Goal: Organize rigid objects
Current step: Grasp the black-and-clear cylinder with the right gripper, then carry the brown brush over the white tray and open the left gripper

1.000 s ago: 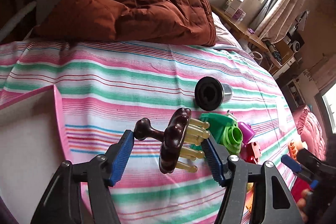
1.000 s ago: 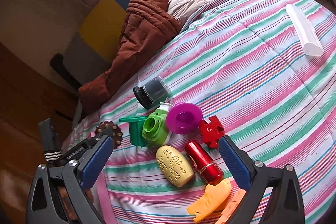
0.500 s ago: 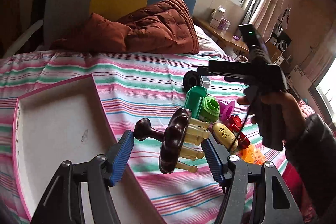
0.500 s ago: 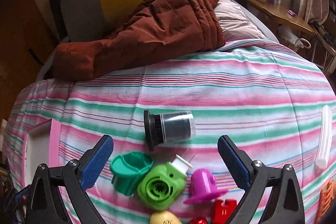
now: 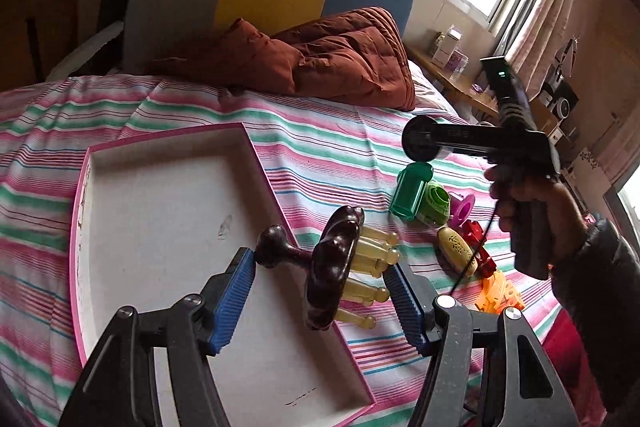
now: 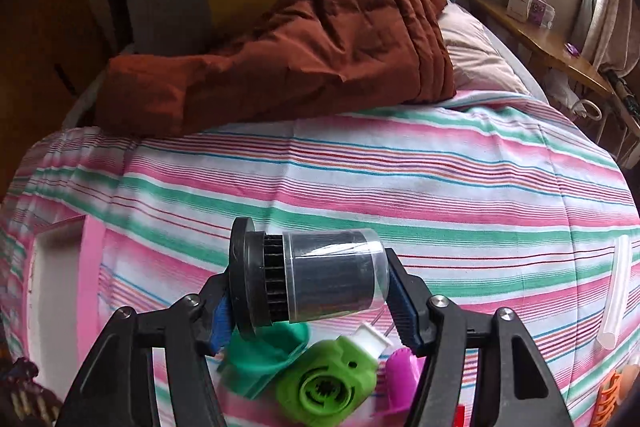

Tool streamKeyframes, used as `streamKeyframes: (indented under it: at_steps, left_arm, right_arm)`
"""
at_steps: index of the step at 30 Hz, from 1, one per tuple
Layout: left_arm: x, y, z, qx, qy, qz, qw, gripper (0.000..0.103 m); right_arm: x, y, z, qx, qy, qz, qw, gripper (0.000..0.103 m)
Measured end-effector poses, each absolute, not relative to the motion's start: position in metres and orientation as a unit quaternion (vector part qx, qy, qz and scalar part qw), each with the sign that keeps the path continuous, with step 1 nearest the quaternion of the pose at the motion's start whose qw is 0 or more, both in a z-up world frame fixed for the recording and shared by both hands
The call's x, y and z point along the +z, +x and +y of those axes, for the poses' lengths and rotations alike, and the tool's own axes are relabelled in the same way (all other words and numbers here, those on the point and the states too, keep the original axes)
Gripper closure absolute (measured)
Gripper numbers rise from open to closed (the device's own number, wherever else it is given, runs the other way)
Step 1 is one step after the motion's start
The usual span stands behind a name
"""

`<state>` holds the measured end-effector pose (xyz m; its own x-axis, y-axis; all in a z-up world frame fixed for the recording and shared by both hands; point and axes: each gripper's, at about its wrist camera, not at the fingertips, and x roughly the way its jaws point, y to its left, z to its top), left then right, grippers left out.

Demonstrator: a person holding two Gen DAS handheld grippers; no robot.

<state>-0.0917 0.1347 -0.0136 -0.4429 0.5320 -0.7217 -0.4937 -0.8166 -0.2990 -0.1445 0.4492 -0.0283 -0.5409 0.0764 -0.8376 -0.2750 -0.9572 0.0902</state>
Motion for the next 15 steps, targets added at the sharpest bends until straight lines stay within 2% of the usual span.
streamKeyframes:
  at_steps: [7,10,15]
  left_arm:
    - [-0.019,-0.082,0.112,0.861,-0.435,-0.005,0.263,0.037]
    - [-0.022,-0.080,0.100,0.872,-0.432,0.018,0.231,0.037]
    - [-0.019,-0.077,0.082,0.887,-0.420,0.037,0.186,0.037]
  right_arm:
    - [0.012,-0.080,0.383,0.901,-0.418,0.116,-0.006,0.039]
    - [-0.007,-0.060,0.351,0.892,-0.440,0.092,-0.036,0.039]
    - [-0.064,-0.049,0.326,0.861,-0.507,0.039,-0.012,0.039]
